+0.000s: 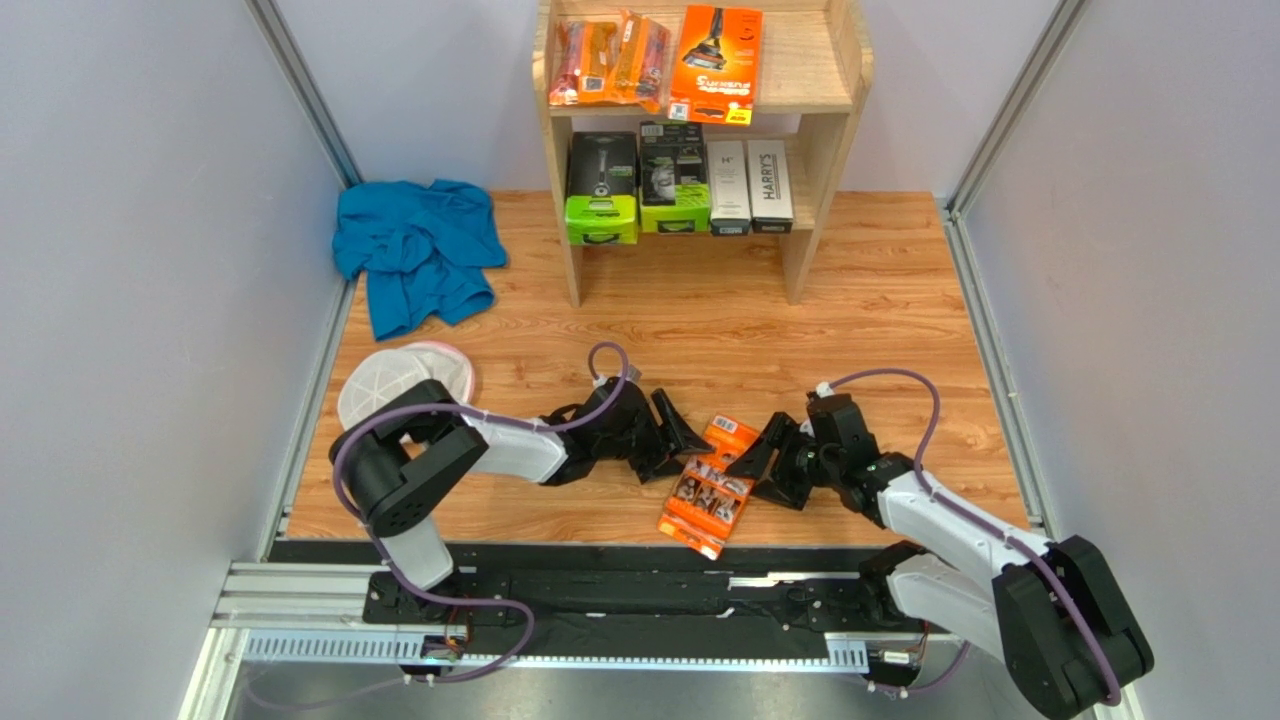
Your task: Place and organize the shaving razors onto the shelf
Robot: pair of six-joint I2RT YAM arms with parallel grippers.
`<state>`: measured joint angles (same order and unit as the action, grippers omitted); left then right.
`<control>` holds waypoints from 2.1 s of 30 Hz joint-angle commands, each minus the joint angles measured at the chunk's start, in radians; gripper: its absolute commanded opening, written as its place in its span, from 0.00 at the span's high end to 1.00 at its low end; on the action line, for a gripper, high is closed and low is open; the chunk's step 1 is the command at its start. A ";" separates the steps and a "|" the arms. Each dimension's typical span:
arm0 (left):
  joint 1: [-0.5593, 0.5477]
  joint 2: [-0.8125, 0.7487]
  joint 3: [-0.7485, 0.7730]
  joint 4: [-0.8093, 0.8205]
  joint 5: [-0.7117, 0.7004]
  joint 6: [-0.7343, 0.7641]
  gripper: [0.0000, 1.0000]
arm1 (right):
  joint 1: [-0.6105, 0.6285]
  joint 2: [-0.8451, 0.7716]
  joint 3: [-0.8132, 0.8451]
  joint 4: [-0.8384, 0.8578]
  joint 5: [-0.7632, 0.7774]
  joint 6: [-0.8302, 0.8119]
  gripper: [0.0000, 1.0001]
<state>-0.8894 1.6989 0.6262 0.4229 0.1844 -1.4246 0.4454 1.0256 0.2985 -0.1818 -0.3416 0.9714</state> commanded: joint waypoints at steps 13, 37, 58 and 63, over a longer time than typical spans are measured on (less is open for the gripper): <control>-0.057 0.219 0.144 -0.029 0.144 0.168 0.35 | 0.016 -0.212 -0.064 -0.044 0.163 0.107 0.43; -0.094 0.229 0.081 0.053 0.155 0.122 0.36 | 0.015 -0.461 -0.188 0.159 0.082 0.152 0.63; -0.049 0.179 -0.068 0.080 0.050 0.067 0.36 | 0.015 -0.449 -0.099 0.065 -0.192 0.010 0.64; -0.028 0.162 -0.094 0.093 0.062 0.073 0.36 | 0.013 -0.456 -0.024 -0.120 -0.102 -0.054 0.59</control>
<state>-0.9360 1.8355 0.5968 0.6922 0.3286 -1.4006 0.4572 0.5850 0.1799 -0.1574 -0.4728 0.9932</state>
